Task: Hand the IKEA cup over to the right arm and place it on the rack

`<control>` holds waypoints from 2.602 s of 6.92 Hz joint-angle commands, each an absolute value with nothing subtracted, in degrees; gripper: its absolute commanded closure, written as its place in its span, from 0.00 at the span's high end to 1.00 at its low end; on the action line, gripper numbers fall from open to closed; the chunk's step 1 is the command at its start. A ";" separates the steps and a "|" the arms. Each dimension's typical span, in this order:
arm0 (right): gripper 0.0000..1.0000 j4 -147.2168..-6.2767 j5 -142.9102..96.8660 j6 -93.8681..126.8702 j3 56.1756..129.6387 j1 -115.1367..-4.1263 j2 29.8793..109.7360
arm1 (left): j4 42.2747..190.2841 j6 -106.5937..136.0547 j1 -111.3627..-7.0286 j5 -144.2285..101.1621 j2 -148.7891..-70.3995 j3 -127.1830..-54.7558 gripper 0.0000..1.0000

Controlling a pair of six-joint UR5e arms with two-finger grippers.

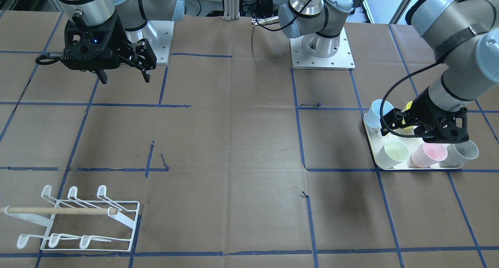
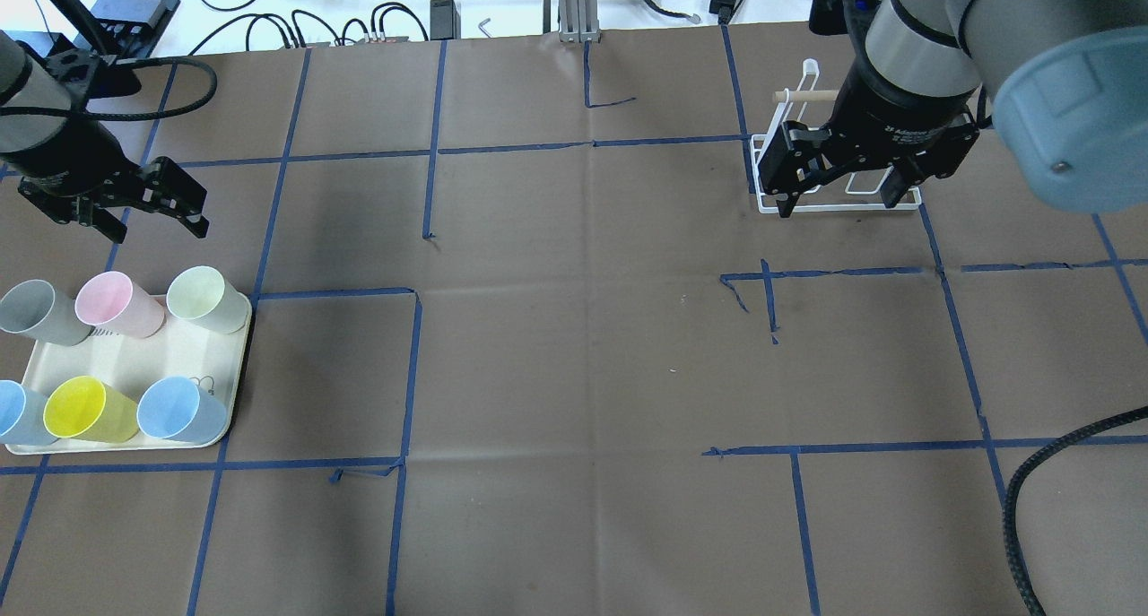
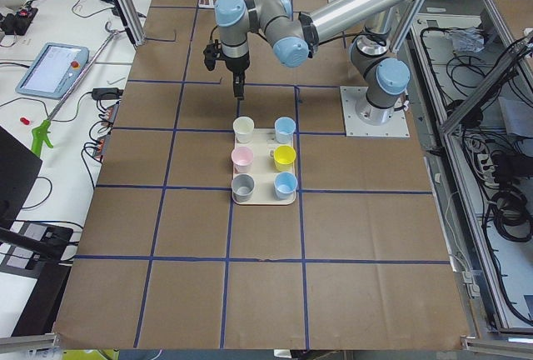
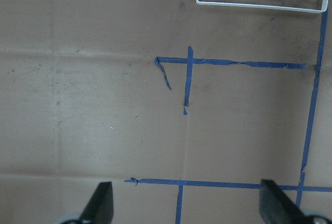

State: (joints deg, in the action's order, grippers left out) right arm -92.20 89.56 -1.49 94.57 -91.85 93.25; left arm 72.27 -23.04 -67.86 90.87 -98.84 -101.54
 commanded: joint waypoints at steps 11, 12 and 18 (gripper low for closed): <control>1.00 -92.20 89.56 -1.49 94.66 -91.85 93.16 | 59.41 -24.35 -65.04 93.77 -105.64 -110.04 0.01; 1.00 -92.20 89.56 -1.49 94.66 -91.85 93.16 | 59.33 -24.26 -65.04 93.78 -105.56 -110.13 0.00; 1.00 -92.11 89.65 -1.49 94.83 -91.85 92.99 | 87.29 -20.50 -64.42 92.91 -100.28 -88.75 0.00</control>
State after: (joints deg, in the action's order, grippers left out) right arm -92.12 89.64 -1.49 94.77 -91.85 92.92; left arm 78.26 -22.77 -63.75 93.51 -100.40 -96.64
